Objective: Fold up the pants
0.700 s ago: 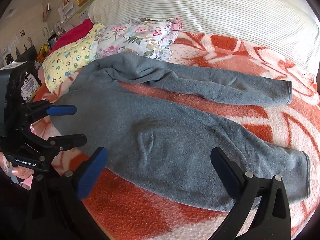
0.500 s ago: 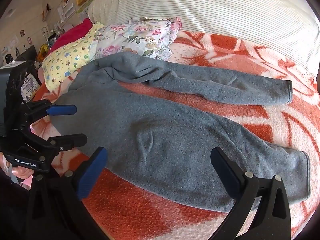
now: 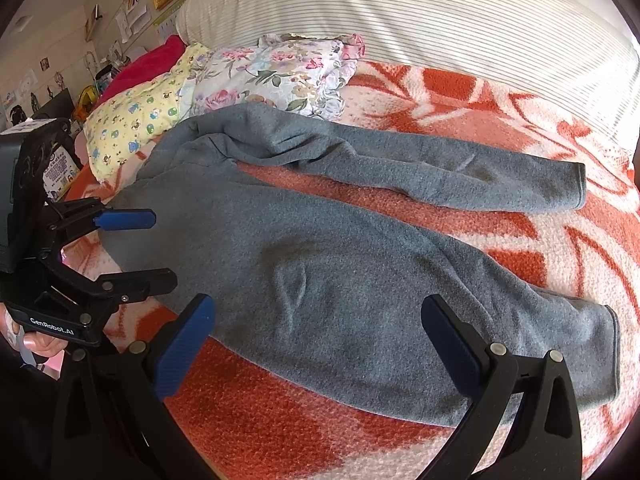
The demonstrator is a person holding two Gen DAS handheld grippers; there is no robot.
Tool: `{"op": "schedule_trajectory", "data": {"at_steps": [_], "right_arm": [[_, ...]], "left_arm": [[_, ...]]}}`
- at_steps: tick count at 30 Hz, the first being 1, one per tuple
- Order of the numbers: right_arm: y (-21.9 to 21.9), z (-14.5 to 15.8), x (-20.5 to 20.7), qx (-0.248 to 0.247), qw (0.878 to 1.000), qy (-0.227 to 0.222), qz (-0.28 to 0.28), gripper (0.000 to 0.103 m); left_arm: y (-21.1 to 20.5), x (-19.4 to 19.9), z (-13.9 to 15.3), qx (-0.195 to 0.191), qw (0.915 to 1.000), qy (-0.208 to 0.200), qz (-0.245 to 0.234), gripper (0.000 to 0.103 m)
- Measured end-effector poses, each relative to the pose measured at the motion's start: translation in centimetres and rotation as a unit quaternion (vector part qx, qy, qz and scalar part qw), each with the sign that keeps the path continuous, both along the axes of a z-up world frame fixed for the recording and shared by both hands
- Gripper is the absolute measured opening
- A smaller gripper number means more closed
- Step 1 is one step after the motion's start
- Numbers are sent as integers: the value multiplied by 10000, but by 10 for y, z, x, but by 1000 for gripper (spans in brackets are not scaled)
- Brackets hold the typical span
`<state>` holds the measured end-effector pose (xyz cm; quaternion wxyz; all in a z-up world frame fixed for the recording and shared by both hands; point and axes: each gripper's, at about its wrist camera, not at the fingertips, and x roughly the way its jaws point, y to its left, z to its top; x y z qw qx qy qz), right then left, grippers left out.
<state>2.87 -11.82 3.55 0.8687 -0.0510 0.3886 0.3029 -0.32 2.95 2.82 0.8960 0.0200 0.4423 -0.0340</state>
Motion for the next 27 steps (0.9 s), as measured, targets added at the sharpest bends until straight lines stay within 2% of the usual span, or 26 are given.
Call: {"op": "schedule_trajectory", "data": {"at_steps": [14, 21, 27], "right_arm": [[-3, -4, 0, 21, 9999, 42, -110, 103], [-37, -12, 7, 198, 9979, -93, -607, 103], [-76, -14, 16, 702, 9900, 304, -1183, 103]], "left_arm": [[-2, 4, -5, -18, 9999, 96, -45, 83], [-7, 14, -6, -20, 9998, 158, -134, 83], [-16, 25, -9, -51, 9994, 225, -242, 83]]}}
